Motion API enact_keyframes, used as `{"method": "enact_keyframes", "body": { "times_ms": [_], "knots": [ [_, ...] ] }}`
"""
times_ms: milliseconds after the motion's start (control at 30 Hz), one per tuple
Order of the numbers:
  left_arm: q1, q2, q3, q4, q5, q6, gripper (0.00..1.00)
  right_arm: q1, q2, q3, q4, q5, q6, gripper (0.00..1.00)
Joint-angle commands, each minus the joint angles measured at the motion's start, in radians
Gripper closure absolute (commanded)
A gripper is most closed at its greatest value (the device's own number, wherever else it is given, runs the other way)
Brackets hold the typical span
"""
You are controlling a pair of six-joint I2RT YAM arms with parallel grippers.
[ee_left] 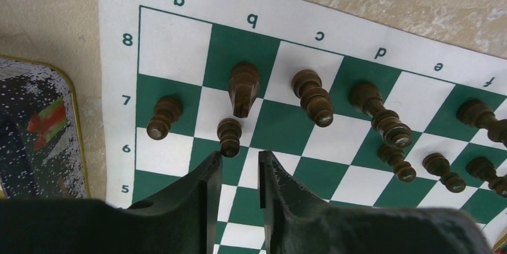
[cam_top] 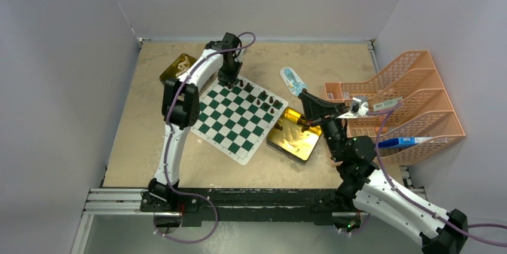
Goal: Set up the chess pieces on the board
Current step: Move the chess piece to the chessboard, then place the chess piece on the chessboard.
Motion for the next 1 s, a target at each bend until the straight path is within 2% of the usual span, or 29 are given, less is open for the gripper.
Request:
{"method": "enact_keyframes", "body": {
  "times_ms": [0,133,300,367,467,567,633,767,900,967],
  "knots": [
    [0.007,-0.074,0.002,0.042,0.04,-0.003,0.71,0.004,0.027,0.035,0.059,-0.014,-0.004,1.0],
    [0.007,-0.14,-0.007,0.062,0.072,-0.02,0.7,0.004,0.05,0.043,0.038,-0.043,0.018,1.0],
    [0.017,-0.318,-0.097,0.13,0.228,-0.029,0.68,0.004,0.048,0.047,0.0,-0.134,0.002,1.0],
    [0.029,-0.435,-0.185,0.201,0.347,-0.029,0.68,0.004,0.054,0.04,0.031,-0.186,-0.017,1.0],
    [0.049,-0.616,-0.352,0.33,0.605,-0.028,0.66,0.004,0.119,0.069,0.004,-0.278,-0.027,1.0],
    [0.058,-0.776,-0.472,0.423,0.789,-0.017,0.64,0.002,0.167,0.088,-0.013,-0.34,-0.006,1.0],
    [0.059,-0.867,-0.54,0.467,0.864,-0.016,0.64,0.002,0.181,0.082,0.018,-0.365,0.009,1.0],
    [0.059,-1.06,-0.742,0.641,0.97,-0.145,0.62,0.003,0.216,0.086,0.107,-0.361,0.091,1.0],
    [0.059,-1.223,-0.984,1.03,1.12,-0.395,0.58,0.003,0.285,0.135,0.144,-0.378,0.262,1.0],
    [0.059,-1.277,-1.079,1.195,1.144,-0.52,0.55,0.002,0.317,0.151,0.205,-0.378,0.333,1.0]
  ]
}}
